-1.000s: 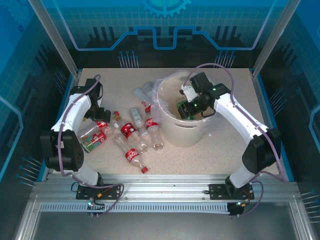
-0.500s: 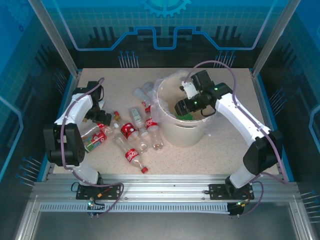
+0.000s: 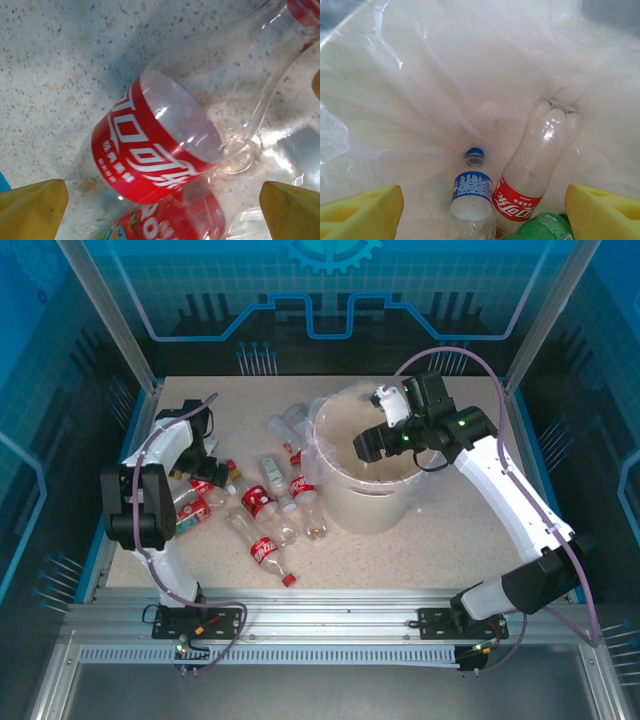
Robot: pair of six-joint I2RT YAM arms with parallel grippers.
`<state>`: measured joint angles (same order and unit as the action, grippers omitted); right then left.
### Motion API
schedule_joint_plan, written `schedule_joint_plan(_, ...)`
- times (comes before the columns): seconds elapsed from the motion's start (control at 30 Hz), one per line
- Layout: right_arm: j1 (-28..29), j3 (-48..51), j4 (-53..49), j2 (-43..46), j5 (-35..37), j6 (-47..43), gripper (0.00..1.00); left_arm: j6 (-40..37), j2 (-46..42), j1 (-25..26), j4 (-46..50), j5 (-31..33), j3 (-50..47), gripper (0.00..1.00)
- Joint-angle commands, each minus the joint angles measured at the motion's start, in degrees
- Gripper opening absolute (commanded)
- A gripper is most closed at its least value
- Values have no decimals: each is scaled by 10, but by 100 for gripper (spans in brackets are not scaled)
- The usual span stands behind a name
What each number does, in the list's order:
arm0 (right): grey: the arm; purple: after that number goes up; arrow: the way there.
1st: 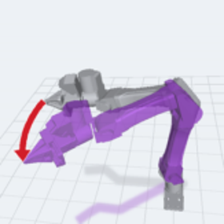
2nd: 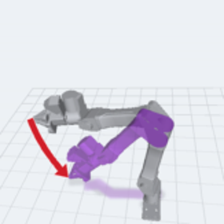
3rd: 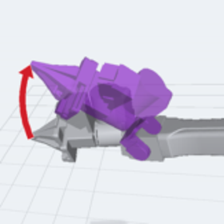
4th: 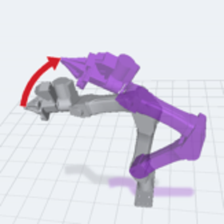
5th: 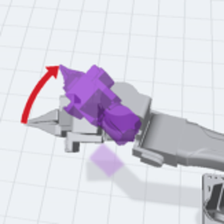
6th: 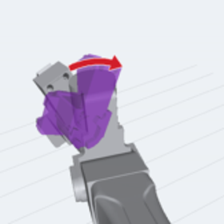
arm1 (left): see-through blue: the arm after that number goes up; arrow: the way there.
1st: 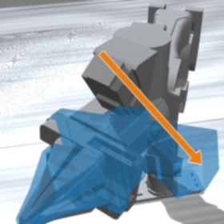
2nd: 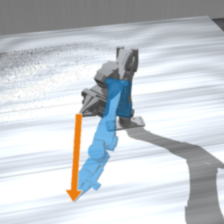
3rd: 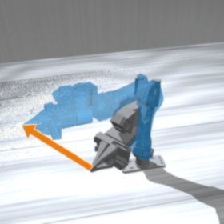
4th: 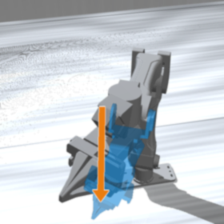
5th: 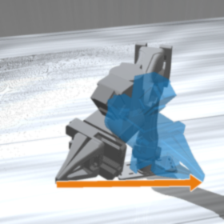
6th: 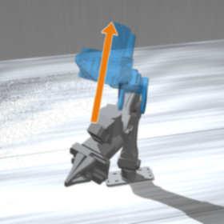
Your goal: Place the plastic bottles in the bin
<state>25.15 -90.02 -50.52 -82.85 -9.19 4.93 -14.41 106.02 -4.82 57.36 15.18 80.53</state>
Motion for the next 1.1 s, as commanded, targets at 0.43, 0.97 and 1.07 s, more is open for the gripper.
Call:
schedule_joint_plan(0.43,-1,30,5,26,10,12,84,-23,93,-17,-28,-12,78,99)
schedule_joint_plan(0.97,8,50,23,60,22,35,84,-30,155,-21,-50,-5,134,84)
schedule_joint_plan(1.07,8,58,39,75,19,43,84,-29,155,-23,-55,-4,134,77)
